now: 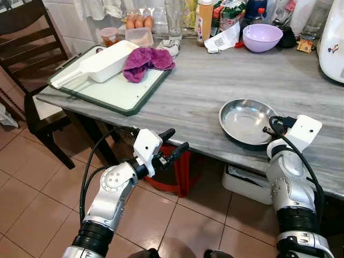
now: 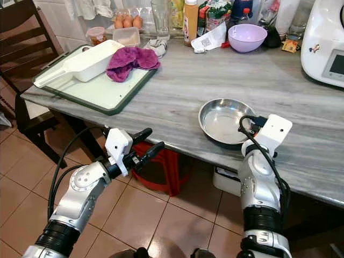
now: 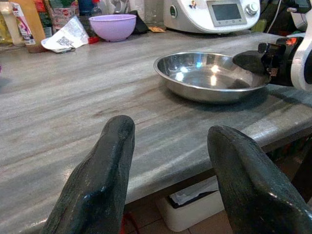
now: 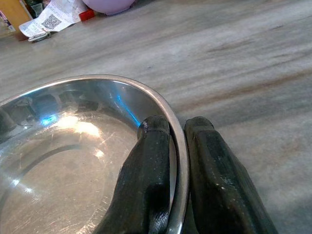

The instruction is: Setting the table

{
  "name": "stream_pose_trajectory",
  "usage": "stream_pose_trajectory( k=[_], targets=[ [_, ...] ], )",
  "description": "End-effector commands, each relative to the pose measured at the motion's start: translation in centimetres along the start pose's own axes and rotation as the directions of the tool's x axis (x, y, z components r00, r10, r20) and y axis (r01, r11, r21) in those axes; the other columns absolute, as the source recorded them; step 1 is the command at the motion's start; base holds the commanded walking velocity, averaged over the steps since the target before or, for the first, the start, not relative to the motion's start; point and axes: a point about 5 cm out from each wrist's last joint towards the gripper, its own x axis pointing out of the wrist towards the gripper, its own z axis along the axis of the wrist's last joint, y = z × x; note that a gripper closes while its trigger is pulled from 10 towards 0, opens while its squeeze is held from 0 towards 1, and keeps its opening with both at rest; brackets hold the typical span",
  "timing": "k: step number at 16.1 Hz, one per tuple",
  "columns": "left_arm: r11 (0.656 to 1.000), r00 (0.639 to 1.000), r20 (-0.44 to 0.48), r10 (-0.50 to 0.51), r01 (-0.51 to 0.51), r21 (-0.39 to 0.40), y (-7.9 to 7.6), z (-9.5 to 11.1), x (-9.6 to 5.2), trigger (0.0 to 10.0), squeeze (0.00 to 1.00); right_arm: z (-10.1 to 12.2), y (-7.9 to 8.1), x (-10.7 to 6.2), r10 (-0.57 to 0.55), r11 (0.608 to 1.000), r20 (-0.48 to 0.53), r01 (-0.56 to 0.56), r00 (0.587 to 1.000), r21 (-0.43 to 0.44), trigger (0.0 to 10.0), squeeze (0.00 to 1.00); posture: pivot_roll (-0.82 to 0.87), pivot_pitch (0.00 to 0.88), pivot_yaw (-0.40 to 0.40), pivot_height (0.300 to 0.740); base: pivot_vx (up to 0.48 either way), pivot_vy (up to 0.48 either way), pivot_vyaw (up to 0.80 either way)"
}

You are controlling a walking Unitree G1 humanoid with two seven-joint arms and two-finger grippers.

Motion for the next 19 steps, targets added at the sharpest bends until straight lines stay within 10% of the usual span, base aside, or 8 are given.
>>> stream_pose_trajectory(
  k=[1,6,7,8,9,10,11,19],
  targets=[
    [1.0,1.0,-0.002,-0.02,0.02,0.022,-0.2,0.0,-0.2,0.0,0.0,-0.3,-0.2,0.0,-0.012,1.0,-0.024,0.012,1.0,0.0,10.0,0.0,-0.13,0.119,0.096,0.74,0.0,0.0,0.0],
    [0.998,0.999,-0.015,-0.05,0.051,0.034,-0.4,0.0,-0.2,0.0,0.0,-0.3,-0.3,0.0,-0.017,1.0,-0.026,0.017,1.0,0.0,10.0,0.0,-0.13,0.119,0.096,0.74,0.0,0.0,0.0],
    [0.998,0.998,-0.02,-0.059,0.059,0.023,-0.5,-0.1,-0.2,9.8,0.56,-0.3,-0.3,0.0,-0.018,1.0,-0.029,0.018,0.999,0.0,10.0,0.0,-0.13,0.117,0.094,0.74,0.0,0.0,0.0],
    [0.998,0.998,-0.023,-0.064,0.064,0.013,-0.5,-0.1,-0.2,9.8,0.56,-0.3,-0.3,0.0,-0.018,1.0,-0.031,0.018,0.999,0.0,10.0,0.0,-0.13,0.117,0.094,0.74,0.0,0.0,0.0],
    [0.997,0.996,-0.034,-0.08,0.08,-0.005,-0.6,-0.3,-0.3,10.0,1.0,-0.5,-0.3,0.0,-0.016,1.0,-0.04,0.016,0.999,0.002,10.0,0.0,-0.13,0.117,0.094,0.74,0.0,0.0,0.0],
    [0.996,0.996,-0.04,-0.085,0.085,-0.002,-0.6,-0.4,-0.4,10.0,1.0,-0.6,-0.1,0.0,-0.004,1.0,-0.046,0.004,0.999,0.01,10.0,0.0,-0.13,0.115,0.093,0.74,0.0,0.0,0.0],
    [0.996,0.995,-0.043,-0.087,0.087,0.002,-0.6,-0.4,-0.4,10.0,1.0,-0.6,0.1,0.0,0.005,1.0,-0.049,-0.004,0.999,0.02,10.0,1.0,-0.13,0.113,0.093,0.74,0.0,0.0,0.0],
    [0.996,0.995,-0.051,-0.083,0.084,0.022,-0.3,-0.4,-0.5,10.0,1.0,-0.5,2.2,0.4,0.117,0.978,-0.078,-0.102,0.99,0.18,10.0,1.0,-0.12,0.11,0.095,0.74,0.0,0.0,0.0]
  ],
)
